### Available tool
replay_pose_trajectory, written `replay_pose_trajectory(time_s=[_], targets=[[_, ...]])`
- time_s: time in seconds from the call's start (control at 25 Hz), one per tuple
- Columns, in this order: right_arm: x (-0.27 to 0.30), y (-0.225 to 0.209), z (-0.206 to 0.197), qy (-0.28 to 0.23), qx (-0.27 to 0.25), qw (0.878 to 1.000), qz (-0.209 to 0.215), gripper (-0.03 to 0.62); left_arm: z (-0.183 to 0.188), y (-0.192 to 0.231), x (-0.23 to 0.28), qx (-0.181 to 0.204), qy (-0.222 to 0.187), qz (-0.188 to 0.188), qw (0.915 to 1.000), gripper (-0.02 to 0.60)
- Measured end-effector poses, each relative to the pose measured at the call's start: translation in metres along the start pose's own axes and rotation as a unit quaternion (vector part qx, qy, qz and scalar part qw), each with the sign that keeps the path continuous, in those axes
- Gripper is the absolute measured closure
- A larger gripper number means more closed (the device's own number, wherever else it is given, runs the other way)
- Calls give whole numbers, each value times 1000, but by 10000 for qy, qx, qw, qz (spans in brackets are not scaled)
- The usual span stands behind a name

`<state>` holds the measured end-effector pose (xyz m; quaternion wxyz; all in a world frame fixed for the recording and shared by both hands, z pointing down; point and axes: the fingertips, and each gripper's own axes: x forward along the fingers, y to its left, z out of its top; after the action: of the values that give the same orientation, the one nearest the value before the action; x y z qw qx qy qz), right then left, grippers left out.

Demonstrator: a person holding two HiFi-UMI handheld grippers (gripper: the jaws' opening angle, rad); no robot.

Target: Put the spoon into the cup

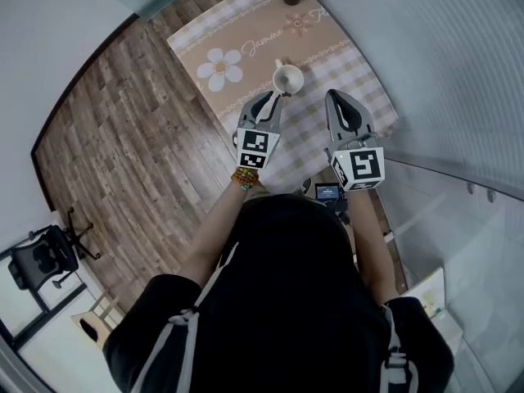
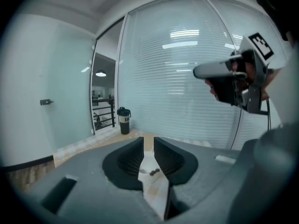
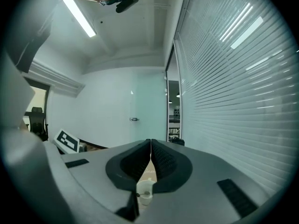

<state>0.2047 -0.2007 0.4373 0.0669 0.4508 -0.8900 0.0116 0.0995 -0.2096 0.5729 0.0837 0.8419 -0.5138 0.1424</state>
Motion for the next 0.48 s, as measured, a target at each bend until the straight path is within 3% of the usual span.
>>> replay_pose_trajectory(time_s=[0.2, 0.48], targets=[[10, 4, 18, -194, -139, 9995, 212, 585, 87, 8, -12, 134, -883, 183, 9958, 517], [23, 11, 62, -637, -340, 9965, 421, 585, 181, 0, -34, 240, -1844, 264, 9822, 517]])
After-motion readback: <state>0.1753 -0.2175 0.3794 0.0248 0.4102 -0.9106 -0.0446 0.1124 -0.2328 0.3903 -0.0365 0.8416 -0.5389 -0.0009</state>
